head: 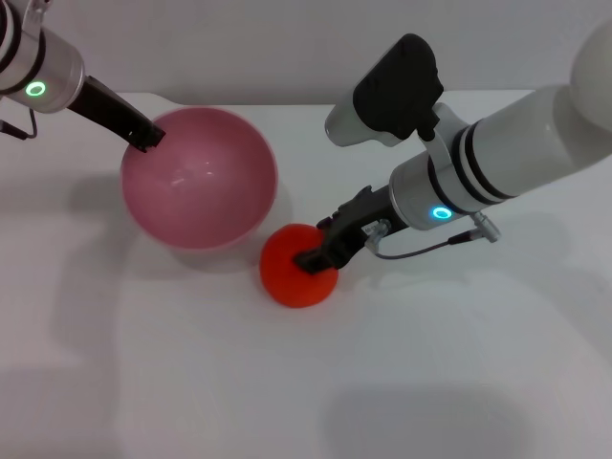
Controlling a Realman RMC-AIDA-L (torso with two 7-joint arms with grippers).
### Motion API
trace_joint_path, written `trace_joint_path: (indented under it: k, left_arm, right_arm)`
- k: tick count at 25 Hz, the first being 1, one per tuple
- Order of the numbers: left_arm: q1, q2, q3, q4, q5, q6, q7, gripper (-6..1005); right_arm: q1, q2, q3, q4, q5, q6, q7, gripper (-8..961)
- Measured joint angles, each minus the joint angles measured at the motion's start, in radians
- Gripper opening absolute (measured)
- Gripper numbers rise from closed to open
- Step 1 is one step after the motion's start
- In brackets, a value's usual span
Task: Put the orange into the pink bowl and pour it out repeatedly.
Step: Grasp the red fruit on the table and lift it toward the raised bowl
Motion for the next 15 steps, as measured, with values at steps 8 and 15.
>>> trace_joint_path:
  k: [8,15]
  left_arm:
    - [0.0,0.0,0.001,0.003,0.022,-0.003,0.002,43]
    - [-0.001,0.001,0.001,0.011,0.023,-0.005,0.002,43]
  right_arm:
    - [0.007,0.0,0.0,0.047,0.059,0.012,0.004,598]
    - [0.017,-0.003,0.002,0.082,0.079,0.003,0.007,594]
